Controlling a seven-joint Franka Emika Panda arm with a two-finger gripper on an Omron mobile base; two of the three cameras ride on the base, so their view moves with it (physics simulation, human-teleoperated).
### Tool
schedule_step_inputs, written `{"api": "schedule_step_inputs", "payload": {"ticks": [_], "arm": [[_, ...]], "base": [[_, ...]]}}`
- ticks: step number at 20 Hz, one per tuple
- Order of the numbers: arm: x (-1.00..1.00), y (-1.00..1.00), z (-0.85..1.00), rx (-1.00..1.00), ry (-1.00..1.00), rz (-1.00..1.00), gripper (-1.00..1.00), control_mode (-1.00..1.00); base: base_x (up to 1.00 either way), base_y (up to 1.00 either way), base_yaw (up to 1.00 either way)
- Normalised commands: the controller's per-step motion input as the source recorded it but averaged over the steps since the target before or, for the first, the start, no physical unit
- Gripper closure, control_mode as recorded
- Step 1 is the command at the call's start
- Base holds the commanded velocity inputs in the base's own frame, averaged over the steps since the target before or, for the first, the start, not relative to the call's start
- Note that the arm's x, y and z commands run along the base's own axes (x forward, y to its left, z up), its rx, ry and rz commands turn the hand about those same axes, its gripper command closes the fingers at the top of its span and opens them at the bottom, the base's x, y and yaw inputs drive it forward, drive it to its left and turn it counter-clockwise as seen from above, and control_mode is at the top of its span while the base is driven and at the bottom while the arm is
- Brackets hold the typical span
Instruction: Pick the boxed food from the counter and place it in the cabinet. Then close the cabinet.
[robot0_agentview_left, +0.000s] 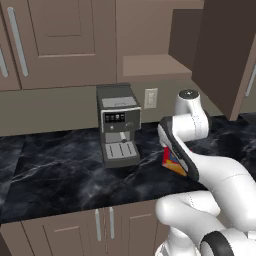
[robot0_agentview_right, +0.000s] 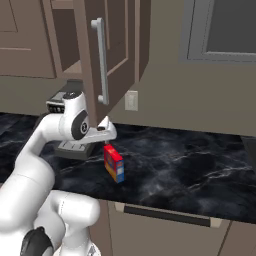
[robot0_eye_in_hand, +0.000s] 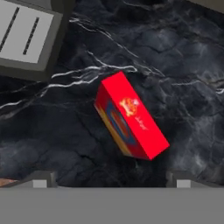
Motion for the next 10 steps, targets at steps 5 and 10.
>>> {"api": "schedule_step_inputs", "payload": {"ticks": [5,10], "arm": [[0.0,-0.14,-0.16,0.0,0.0,0.19,-1.0,-1.0],[0.07,-0.15,-0.13,0.0,0.0,0.2,-1.0,-1.0]], "base": [[0.0,0.0,0.0],[0.0,0.0,0.0]]}}
